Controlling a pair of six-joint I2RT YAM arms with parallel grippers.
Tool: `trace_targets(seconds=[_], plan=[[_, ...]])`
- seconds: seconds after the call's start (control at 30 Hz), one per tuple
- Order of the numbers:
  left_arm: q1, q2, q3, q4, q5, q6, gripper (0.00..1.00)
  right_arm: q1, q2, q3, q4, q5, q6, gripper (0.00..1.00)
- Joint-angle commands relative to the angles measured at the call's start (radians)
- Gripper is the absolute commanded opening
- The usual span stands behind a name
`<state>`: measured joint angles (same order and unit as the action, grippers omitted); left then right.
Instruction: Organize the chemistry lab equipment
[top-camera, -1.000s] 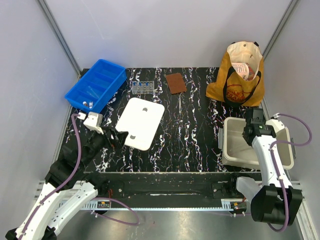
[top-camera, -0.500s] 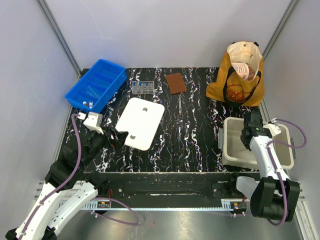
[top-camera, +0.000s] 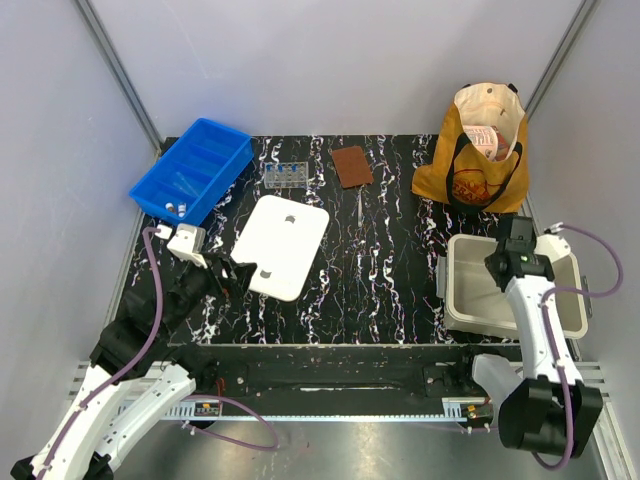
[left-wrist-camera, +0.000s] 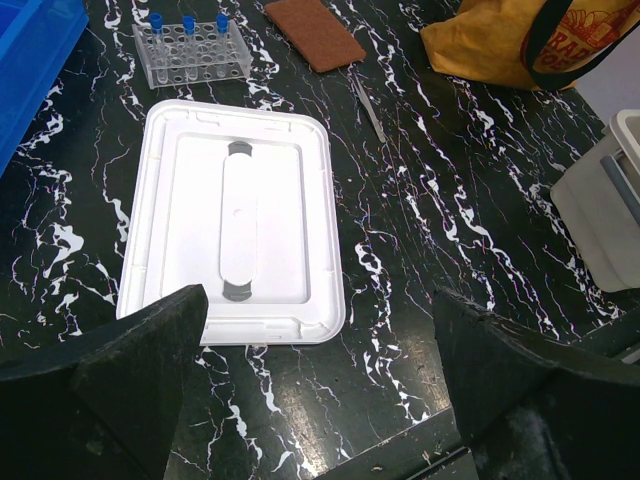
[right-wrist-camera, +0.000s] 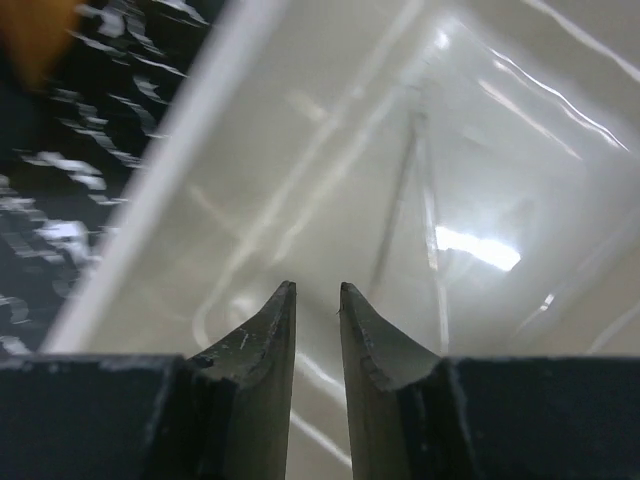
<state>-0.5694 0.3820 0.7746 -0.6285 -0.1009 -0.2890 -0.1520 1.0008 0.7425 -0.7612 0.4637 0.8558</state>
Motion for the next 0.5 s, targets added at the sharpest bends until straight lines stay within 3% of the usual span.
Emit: trace_targets(seconds=[0.0, 0.27, 0.47], plan=[[-0.003, 0.014, -0.003, 0.052, -0.005, -0.001, 0.99, -0.004, -0.094, 0.153, 0.003, -0.083, -0.078, 0.29], [-0.003, 0.027, -0.001, 0.05, -0.016, 0.001, 0.99, 0.029, -0.071, 0.294, 0.187, -0.417, -0.115, 0.3], [-0.003, 0.018, -0.001, 0.046, -0.017, -0.004, 0.99, 0.279, 0.128, 0.46, 0.22, -0.288, -0.179, 0.38]])
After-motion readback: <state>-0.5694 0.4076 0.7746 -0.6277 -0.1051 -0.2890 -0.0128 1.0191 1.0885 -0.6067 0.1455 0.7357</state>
